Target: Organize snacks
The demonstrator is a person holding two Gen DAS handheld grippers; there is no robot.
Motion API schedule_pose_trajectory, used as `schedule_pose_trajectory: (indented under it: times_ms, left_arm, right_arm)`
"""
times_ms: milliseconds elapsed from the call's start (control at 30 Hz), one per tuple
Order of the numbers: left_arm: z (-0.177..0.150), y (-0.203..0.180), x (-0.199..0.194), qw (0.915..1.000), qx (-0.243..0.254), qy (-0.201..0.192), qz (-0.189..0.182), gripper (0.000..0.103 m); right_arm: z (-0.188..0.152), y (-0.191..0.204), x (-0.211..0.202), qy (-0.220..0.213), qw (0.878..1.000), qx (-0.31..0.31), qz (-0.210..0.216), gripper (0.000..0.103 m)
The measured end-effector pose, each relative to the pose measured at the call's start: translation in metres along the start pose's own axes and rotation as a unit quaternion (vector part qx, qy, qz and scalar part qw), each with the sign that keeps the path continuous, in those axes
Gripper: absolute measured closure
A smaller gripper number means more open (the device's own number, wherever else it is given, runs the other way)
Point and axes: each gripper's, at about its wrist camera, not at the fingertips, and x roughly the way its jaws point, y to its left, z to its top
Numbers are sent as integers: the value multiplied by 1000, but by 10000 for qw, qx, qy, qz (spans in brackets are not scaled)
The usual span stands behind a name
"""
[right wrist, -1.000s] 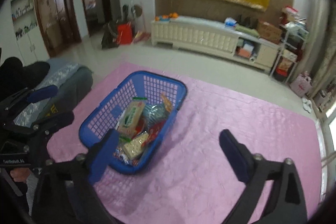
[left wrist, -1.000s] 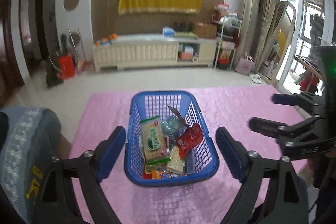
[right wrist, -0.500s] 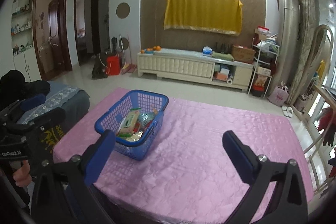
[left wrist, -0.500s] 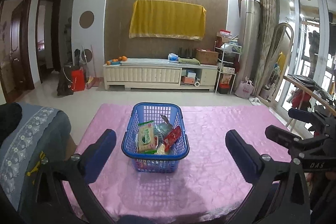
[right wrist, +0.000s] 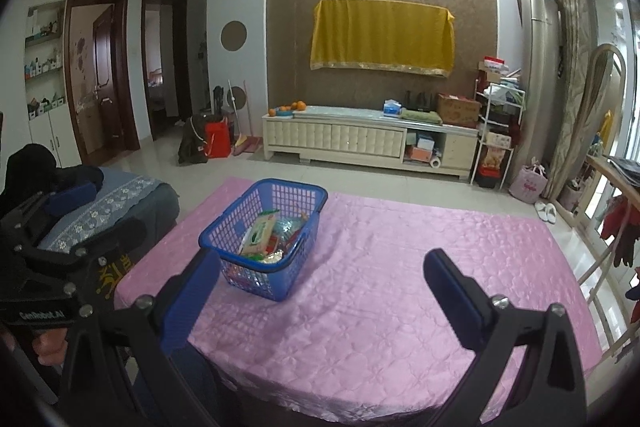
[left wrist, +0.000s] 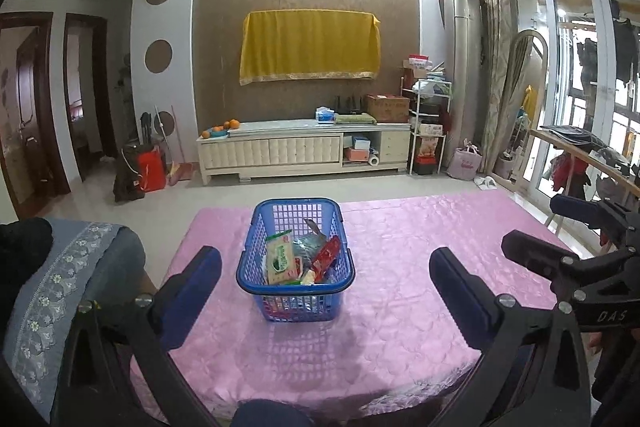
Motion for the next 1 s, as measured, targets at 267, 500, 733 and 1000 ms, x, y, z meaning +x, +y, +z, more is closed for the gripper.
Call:
schedule_pose_trajectory:
  times_ms: [267,500,733,1000]
  left_arm:
    - [-1,-4,-7,10000,2,16,-43,0]
    - [-2,-7,-6,9999,37,64,-79,0]
    - [-3,-8,-6,9999,-5,65,-146,0]
    - [-5,-5,-5,9996,-74,151,-211,0]
  right_arm:
    - [-5,-1,-5,19,10000,31,5,0]
    - [-5,3,-7,40,10000,18,86,0]
    - [-6,3,-7,58,9999,48,104,0]
    - [-5,2,-9,100,9998,31,145,0]
